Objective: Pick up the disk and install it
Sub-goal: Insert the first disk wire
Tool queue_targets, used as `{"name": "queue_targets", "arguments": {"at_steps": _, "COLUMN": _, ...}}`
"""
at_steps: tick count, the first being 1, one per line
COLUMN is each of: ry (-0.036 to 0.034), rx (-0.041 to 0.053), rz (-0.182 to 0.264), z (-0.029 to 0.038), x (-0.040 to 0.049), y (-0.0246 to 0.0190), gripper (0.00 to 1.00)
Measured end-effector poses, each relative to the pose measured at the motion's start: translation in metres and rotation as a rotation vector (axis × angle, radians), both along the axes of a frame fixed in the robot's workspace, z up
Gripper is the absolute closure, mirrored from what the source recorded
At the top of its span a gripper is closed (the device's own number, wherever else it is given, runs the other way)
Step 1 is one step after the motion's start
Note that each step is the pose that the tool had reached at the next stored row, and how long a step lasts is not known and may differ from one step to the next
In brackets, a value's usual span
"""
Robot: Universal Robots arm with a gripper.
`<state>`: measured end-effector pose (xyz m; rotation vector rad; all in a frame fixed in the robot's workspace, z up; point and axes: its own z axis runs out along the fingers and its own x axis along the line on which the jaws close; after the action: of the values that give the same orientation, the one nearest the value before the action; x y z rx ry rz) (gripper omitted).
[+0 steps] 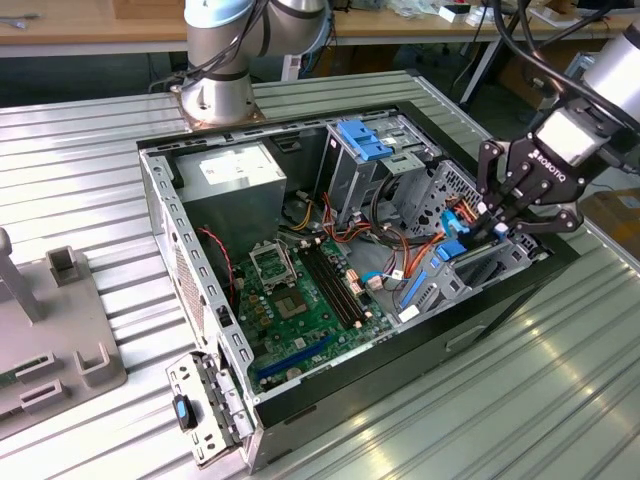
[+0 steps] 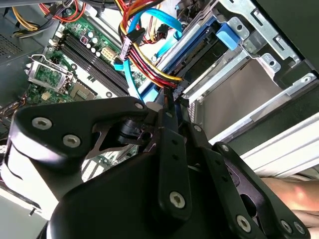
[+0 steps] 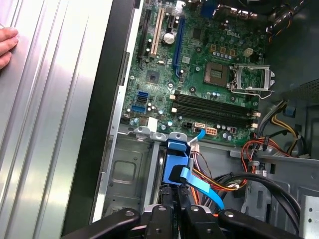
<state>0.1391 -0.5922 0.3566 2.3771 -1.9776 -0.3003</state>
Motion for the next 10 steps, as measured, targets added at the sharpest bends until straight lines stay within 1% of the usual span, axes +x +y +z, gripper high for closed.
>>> {"name": "queue_targets", "arguments": {"at_steps": 1, "ry": 0.0101, "rx": -0.0005, "rz": -0.004, "z": -0.0015, "x": 0.0018, "y": 0.0003, "gripper": 0.84}}
{"name": "queue_targets", "arguments": {"at_steps": 2, "ry": 0.0156, "rx": -0.0008, "rz": -0.006, "z": -0.0022, "x": 0.0028, "y": 0.0005, "gripper": 0.84}}
{"name": "queue_targets", "arguments": {"at_steps": 3, "ry": 0.0245, "rx": -0.0009, "rz": -0.009, "z": -0.0035, "x": 0.0043, "y": 0.0009, "gripper": 0.84}}
{"name": "queue_targets", "arguments": {"at_steps": 4, "ry": 0.0394, "rx": -0.0013, "rz": -0.011, "z": -0.0045, "x": 0.0060, "y": 0.0010, "gripper": 0.84}}
{"name": "queue_targets", "arguments": {"at_steps": 6, "ry": 0.0563, "rx": -0.0012, "rz": -0.012, "z": -0.0050, "x": 0.0074, "y": 0.0010, "gripper": 0.84}}
{"name": "queue_targets", "arguments": {"at_steps": 7, "ry": 0.0619, "rx": -0.0013, "rz": -0.012, "z": -0.0050, "x": 0.0077, "y": 0.0011, "gripper": 0.84}}
{"name": "queue_targets", "arguments": {"at_steps": 8, "ry": 0.0640, "rx": -0.0012, "rz": -0.015, "z": -0.0050, "x": 0.0082, "y": 0.0010, "gripper": 0.84}}
{"name": "queue_targets", "arguments": {"at_steps": 10, "ry": 0.0667, "rx": -0.0003, "rz": -0.039, "z": -0.0054, "x": 0.0085, "y": 0.0016, "gripper": 0.84}}
